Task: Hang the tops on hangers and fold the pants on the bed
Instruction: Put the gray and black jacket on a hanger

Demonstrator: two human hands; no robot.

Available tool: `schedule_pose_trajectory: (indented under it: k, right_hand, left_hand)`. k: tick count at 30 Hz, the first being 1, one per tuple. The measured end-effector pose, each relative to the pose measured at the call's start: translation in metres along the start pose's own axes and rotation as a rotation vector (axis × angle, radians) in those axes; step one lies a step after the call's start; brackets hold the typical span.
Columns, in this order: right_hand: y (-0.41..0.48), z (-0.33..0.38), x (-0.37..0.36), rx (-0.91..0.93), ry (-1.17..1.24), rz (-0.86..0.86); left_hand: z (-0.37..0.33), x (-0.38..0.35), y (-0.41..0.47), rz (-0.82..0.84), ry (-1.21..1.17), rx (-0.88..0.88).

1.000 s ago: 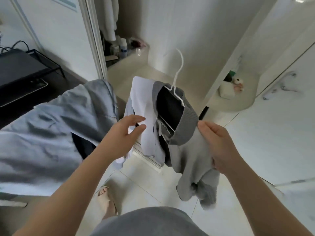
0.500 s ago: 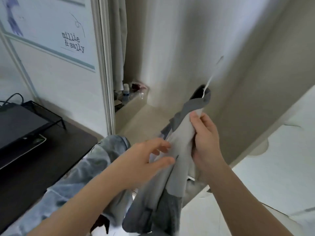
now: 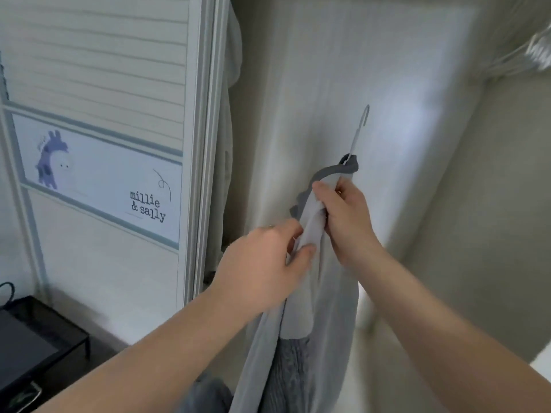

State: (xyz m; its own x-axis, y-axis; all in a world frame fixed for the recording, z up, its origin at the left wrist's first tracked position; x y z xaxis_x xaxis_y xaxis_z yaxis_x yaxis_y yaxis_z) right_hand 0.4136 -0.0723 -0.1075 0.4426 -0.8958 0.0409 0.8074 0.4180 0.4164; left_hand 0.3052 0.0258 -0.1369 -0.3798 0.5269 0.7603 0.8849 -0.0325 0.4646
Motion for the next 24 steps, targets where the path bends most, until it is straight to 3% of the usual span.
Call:
schedule_pose_trajectory:
  k: [12, 24]
  right_hand:
    - [0.188, 0.144, 0.006, 0.375, -0.255, 0.018]
    - [0.330, 0.237, 0.049, 0.544, -0.392, -0.002]
  left_hand:
    - [-0.009, 0.111, 0.183, -0.173, 0.327, -0.103]
    - [-0.041, 0.174, 0.345, -0.296, 0.555, -0.085]
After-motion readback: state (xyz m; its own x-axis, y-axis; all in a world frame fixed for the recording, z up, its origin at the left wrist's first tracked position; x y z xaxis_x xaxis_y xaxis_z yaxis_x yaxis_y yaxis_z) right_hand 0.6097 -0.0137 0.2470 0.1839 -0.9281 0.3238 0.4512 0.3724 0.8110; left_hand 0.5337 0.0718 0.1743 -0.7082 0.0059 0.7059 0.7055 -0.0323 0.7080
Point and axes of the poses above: each hand's wrist, its own y-axis towards the middle knuckle, its own x-axis out of the back of the hand, z = x × y, the point moved 10 cm from there along y, towards the middle knuckle, and after that the axes turned 11 degrees about z, right-handed, at the moved point
